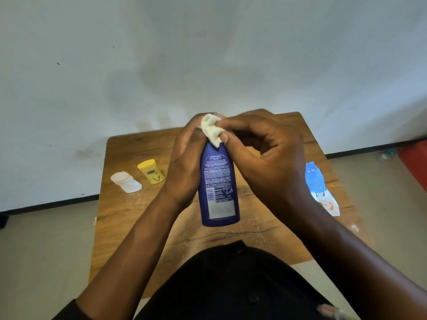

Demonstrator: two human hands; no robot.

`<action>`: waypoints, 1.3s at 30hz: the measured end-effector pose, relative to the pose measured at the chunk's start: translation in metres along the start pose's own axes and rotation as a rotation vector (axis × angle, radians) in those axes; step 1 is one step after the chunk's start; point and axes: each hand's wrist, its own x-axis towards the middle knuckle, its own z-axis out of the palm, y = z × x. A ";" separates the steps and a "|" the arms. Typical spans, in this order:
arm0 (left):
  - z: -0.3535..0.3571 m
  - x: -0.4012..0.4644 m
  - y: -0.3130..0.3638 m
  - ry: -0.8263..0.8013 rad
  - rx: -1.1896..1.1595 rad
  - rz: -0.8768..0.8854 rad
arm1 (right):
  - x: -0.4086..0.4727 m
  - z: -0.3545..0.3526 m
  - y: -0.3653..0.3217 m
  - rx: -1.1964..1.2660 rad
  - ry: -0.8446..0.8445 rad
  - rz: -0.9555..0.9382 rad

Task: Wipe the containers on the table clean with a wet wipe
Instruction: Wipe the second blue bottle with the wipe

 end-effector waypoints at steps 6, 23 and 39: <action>-0.005 0.004 0.004 0.037 0.014 0.045 | -0.005 0.005 -0.003 -0.121 0.015 -0.085; 0.000 -0.002 -0.001 -0.054 -0.034 -0.021 | 0.007 -0.001 -0.006 0.012 0.061 -0.010; -0.003 -0.004 0.003 -0.093 -0.195 -0.088 | -0.002 0.002 -0.001 0.125 0.023 0.046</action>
